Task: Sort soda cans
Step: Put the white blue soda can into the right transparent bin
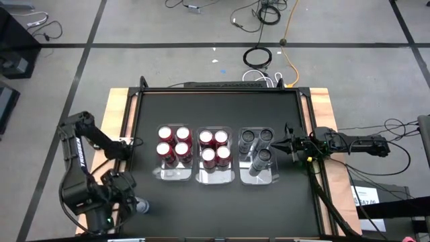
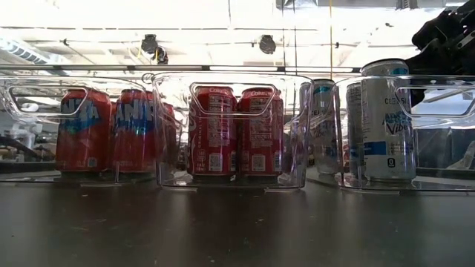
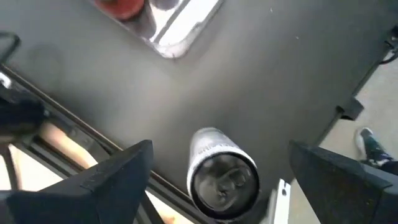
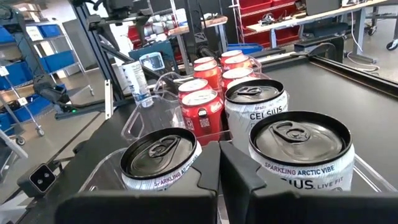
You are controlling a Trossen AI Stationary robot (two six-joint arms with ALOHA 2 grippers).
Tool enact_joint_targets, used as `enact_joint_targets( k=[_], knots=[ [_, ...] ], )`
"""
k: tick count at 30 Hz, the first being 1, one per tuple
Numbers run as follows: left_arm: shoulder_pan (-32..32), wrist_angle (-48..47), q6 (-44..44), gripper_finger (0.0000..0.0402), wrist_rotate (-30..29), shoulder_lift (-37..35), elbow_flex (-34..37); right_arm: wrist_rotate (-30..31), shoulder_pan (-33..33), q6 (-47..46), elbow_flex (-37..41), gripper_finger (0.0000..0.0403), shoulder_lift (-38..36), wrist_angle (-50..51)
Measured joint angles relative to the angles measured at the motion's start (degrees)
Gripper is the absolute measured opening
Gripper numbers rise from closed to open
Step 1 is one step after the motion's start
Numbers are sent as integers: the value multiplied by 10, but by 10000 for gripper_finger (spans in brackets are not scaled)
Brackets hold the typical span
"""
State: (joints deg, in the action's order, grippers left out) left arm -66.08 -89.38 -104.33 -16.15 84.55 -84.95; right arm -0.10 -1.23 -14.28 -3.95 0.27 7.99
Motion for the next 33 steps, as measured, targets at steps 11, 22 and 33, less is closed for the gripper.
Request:
enact_joint_targets(
  k=[11, 22, 33],
  knots=[
    [1, 23, -3, 380, 17, 0, 1, 0, 0, 0, 0, 4, 0, 0],
    [1, 75, -3, 380, 61, 1, 62, 0, 0, 0, 0, 4, 0, 0],
    [1, 174, -1, 380, 112, 1, 147, 0, 0, 0, 0, 4, 0, 0]
  ],
)
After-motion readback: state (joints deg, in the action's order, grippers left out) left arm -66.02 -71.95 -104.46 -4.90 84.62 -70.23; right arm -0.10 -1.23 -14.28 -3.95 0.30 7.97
